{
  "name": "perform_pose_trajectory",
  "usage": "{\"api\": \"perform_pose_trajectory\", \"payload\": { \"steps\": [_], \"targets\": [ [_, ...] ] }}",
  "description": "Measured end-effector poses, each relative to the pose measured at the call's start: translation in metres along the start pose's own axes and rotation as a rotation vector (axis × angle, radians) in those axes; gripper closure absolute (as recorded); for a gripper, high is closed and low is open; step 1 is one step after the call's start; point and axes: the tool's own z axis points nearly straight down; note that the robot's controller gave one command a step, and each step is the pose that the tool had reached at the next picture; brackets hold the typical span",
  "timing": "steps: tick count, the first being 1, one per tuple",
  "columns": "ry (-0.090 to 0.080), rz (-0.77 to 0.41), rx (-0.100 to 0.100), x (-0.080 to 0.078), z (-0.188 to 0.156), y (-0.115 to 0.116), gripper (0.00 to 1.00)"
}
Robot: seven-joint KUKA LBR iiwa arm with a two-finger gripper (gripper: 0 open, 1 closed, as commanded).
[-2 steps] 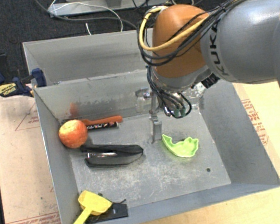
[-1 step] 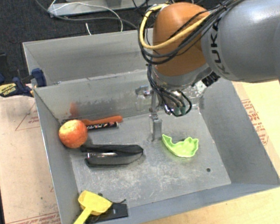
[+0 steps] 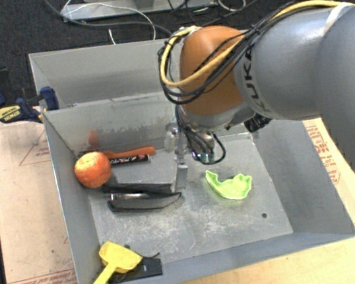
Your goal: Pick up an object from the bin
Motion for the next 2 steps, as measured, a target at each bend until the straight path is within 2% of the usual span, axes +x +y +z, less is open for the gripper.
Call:
{"api": "perform_pose_trajectory", "payload": {
  "steps": [1,2],
  "targets": [
    [0.015,0.088,0.003,0.009,0.023,0.024,0.00],
    [0.006,0.253,0.000,0.010,0.026,0.036,0.00]
  ]
}}
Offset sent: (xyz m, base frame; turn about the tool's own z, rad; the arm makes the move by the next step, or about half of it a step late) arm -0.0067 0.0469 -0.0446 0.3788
